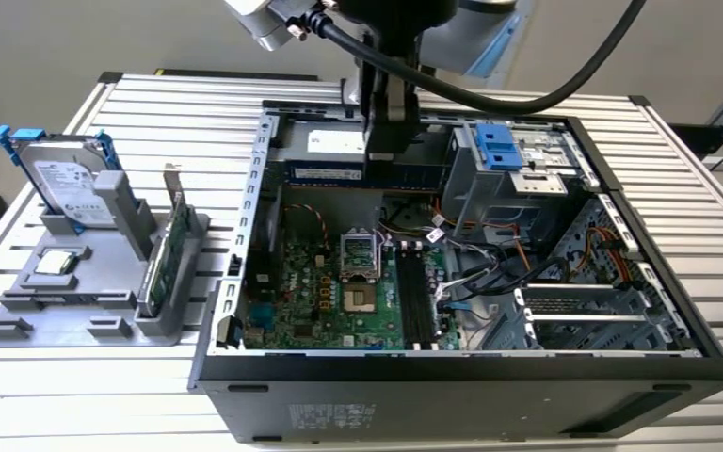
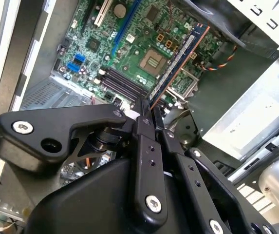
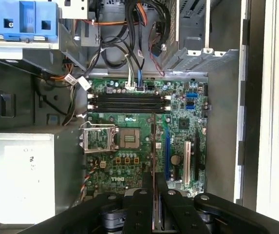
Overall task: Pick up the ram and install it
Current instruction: 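Pick up the ram and move it above insertion slot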
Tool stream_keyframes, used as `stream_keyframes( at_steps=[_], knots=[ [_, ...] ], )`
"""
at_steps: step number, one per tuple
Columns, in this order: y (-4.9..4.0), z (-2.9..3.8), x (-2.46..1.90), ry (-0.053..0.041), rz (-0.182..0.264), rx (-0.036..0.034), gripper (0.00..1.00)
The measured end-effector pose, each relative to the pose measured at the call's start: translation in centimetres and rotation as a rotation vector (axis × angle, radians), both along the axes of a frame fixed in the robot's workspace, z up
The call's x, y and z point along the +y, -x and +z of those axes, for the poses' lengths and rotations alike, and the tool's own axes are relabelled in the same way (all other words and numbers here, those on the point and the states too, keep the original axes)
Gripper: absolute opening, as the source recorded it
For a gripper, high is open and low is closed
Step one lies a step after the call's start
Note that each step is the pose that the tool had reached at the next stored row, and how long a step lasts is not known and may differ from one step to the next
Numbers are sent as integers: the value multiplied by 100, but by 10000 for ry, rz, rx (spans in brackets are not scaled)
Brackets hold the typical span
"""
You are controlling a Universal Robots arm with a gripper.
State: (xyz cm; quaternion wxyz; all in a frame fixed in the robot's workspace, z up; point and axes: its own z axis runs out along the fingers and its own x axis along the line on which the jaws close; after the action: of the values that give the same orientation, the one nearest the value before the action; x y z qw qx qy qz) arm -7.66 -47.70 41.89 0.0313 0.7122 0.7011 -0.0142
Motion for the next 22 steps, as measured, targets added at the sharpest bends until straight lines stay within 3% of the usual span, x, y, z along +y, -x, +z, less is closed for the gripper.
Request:
stream_keyframes(
  at_steps=[10,22],
  knots=[
    [-38,-1,38,-1,-145,0,0],
    [-45,0,44,2,-192,0,0]
  ],
)
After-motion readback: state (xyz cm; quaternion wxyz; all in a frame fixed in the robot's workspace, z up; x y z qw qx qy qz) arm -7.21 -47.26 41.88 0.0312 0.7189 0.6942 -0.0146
